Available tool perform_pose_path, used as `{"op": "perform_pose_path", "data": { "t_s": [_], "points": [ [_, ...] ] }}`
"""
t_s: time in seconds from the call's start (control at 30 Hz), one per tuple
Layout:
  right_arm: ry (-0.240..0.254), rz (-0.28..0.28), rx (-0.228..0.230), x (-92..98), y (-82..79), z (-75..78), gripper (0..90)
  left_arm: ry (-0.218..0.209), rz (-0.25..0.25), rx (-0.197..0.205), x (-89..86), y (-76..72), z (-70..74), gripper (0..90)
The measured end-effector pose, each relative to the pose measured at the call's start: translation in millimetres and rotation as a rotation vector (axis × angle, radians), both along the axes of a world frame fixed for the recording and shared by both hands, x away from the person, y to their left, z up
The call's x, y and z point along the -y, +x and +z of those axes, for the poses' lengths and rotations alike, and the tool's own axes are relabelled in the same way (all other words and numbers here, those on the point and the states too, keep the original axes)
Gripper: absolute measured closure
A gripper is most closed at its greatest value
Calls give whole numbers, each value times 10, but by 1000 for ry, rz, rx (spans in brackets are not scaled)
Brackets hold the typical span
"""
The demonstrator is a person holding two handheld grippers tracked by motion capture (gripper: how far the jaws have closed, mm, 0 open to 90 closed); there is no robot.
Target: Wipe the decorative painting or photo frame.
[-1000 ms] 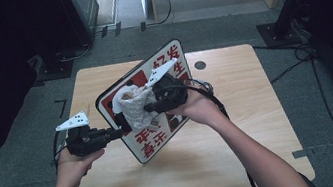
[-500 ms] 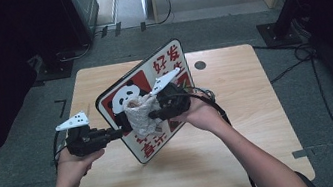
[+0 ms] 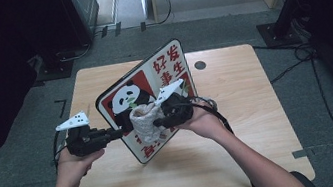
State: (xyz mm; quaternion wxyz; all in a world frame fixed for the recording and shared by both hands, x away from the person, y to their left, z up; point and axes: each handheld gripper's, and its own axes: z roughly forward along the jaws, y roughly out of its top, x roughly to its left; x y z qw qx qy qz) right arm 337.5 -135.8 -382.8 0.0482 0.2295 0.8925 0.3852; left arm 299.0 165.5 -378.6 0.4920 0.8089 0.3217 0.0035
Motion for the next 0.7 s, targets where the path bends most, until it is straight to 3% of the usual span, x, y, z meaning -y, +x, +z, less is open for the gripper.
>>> {"op": "perform_pose_path", "data": {
  "t_s": [0.27,0.43,0.7],
  "points": [
    [-34,-5,-6,7,-54,-165,693,0,-1,-2,-2,-2,0,789],
    [-24,-10,7,27,-77,-251,693,0,-2,-3,-2,-1,-1,788],
    [-27,-21,-26,48,-115,-416,693,0,-3,-7,-3,1,1,788]
  ]
}}
